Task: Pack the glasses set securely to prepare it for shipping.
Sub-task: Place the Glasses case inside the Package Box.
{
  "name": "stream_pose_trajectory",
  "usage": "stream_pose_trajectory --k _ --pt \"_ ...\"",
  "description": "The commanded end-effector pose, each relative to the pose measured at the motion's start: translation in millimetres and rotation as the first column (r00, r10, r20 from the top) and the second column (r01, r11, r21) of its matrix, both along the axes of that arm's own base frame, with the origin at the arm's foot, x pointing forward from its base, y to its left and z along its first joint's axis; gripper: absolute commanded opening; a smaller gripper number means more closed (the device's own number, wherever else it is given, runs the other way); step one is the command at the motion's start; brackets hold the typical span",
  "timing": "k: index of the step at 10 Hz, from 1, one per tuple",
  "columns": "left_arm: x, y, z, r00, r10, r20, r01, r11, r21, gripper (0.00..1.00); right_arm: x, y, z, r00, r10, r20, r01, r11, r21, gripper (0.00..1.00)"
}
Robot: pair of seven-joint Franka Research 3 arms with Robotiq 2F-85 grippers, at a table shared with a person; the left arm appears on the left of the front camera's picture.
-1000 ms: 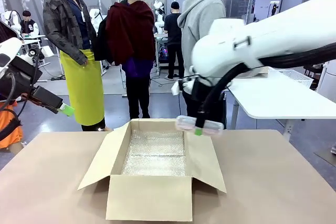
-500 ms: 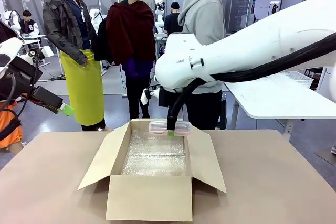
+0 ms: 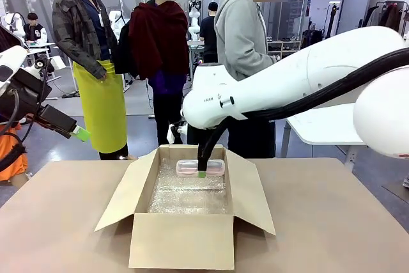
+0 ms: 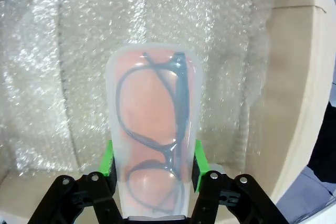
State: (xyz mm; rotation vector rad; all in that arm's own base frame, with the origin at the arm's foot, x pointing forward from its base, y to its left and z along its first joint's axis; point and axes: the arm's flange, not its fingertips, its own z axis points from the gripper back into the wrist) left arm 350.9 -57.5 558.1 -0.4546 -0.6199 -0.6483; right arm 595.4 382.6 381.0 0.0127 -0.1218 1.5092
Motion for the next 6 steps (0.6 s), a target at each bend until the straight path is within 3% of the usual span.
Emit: stream_pose_trajectory --k 1,4,5,6 --pt "1 1 1 1.000 -0.008 0.007 0.008 1.000 -0.020 1.00 -1 9 -19 0.998 0.057 0.040 -0.058 0.998 0.013 0.00" --pt "1 1 1 1.000 -0.008 0.007 0.008 1.000 -0.020 1.00 1 22 -41 0.993 0.061 0.098 -0.065 0.997 0.040 0.00" --pt "1 1 1 1.000 -0.008 0.007 0.008 1.000 -0.020 1.00 4 23 -49 0.993 0.062 0.102 -0.066 0.997 0.030 0.66" --pt "1 1 1 1.000 -0.008 0.007 0.008 1.000 -0.020 1.00 6 22 -50 0.994 0.048 0.094 -0.052 0.998 0.035 0.76"
